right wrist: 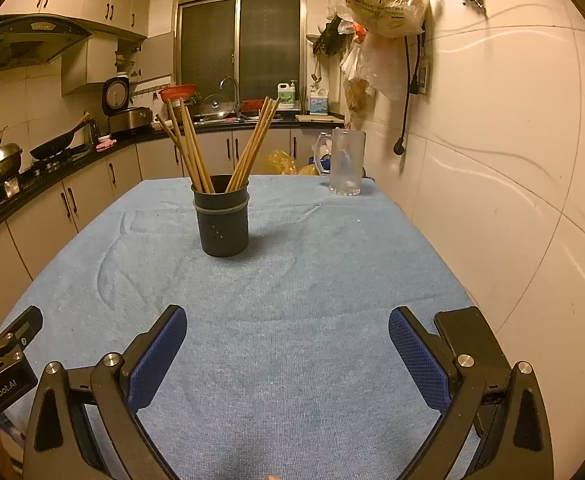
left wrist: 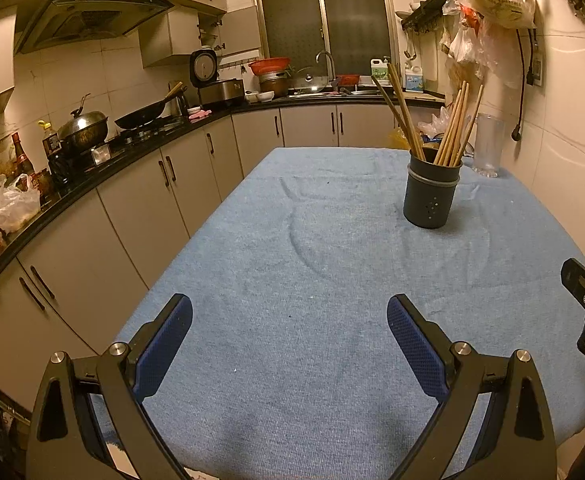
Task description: Organize utensils
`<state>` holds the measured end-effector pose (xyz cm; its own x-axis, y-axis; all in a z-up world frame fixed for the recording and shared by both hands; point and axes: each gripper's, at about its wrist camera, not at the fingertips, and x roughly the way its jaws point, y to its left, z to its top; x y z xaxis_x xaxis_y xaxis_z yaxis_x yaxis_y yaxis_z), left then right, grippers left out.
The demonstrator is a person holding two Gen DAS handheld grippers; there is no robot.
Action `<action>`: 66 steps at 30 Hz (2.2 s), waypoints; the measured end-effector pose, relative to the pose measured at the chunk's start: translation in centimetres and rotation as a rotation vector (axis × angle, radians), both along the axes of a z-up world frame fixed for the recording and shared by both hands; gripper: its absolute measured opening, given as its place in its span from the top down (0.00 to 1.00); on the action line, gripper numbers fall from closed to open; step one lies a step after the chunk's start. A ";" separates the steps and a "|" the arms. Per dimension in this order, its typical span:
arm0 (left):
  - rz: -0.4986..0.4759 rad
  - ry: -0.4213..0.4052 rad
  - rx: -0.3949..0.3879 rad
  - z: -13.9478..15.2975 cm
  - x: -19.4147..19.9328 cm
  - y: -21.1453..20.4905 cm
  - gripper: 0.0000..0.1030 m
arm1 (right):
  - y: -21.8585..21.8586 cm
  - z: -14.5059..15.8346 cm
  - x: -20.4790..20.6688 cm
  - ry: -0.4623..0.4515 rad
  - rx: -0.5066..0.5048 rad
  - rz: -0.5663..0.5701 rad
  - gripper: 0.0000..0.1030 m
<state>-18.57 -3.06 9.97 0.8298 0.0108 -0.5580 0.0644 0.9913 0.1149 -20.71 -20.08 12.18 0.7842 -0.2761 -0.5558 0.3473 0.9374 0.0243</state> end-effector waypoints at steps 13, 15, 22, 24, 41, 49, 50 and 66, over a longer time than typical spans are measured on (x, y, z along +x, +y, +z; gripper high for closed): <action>-0.002 0.002 0.001 -0.3 0.1 -0.2 0.05 | 0.4 -0.3 0.2 0.017 -0.005 0.010 0.01; -0.002 0.003 -0.001 -0.4 0.2 -0.3 0.05 | 0.5 -0.3 0.2 0.017 -0.007 0.011 0.01; -0.003 0.003 -0.001 -0.4 0.1 -0.2 0.05 | 0.6 -0.4 0.2 0.024 -0.007 0.011 0.01; -0.002 0.003 0.000 -0.4 0.2 -0.3 0.05 | 0.6 -0.5 0.2 0.027 -0.007 0.011 0.01; -0.002 0.003 -0.001 -0.5 0.2 -0.3 0.05 | 0.4 -0.8 0.6 0.046 0.001 0.015 0.01; -0.001 0.004 -0.001 -0.4 0.2 -0.3 0.05 | 0.5 -0.9 0.7 0.050 0.001 0.017 0.01; -0.001 0.004 -0.002 -0.4 0.2 -0.3 0.05 | 0.5 -1.0 0.7 0.051 0.002 0.018 0.01; 0.000 0.004 -0.005 -0.6 0.1 -0.4 0.05 | 0.5 -1.3 1.0 0.066 0.005 0.026 0.01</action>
<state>-18.45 -3.46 9.40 0.8274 0.0084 -0.5615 0.0645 0.9918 0.1099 -19.68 -19.58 10.92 0.7525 -0.2532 -0.6080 0.3242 0.9460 0.0072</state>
